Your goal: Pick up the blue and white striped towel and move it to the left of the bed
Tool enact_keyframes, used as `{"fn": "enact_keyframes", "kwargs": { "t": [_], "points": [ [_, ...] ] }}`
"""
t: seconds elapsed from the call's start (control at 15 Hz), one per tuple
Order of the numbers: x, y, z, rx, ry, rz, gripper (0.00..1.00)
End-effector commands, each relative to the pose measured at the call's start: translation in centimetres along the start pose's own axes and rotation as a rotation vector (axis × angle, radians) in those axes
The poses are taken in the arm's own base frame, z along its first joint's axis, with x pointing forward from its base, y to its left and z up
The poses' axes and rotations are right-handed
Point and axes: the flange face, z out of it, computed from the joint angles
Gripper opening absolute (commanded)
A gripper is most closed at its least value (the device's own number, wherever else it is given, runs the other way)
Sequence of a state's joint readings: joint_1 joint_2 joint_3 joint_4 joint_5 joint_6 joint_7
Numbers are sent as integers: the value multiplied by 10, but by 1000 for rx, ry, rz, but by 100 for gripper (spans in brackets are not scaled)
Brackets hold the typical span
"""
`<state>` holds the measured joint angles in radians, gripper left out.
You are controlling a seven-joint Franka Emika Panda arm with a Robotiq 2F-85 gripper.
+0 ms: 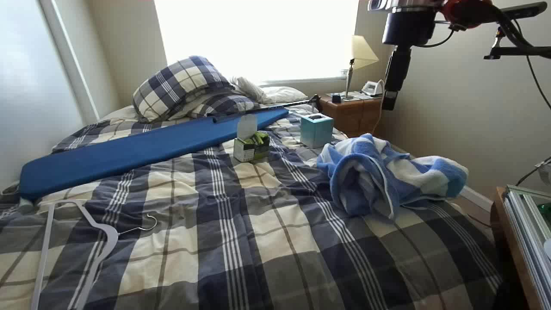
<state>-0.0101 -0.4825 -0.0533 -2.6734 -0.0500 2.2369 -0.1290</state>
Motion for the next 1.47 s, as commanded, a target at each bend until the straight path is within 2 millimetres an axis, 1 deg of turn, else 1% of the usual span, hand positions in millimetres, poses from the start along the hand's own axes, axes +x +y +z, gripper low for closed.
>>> {"fn": "enact_keyframes", "kwargs": {
  "t": [0.0,0.4,0.47,0.6,0.73,1.0,1.13,1.27,1.4],
  "points": [
    [0,0,0,0,-1,0,100],
    [0,0,0,0,-1,0,100],
    [3,-8,3,-20,-20,0,100],
    [10,-25,19,-29,-77,31,100],
    [16,-47,43,-39,-155,68,100],
    [25,-76,93,-108,-252,199,100],
    [26,-82,120,-142,-318,271,100],
    [26,-81,146,-189,-369,349,100],
    [26,-77,168,-267,-392,420,100]
  ]
}}
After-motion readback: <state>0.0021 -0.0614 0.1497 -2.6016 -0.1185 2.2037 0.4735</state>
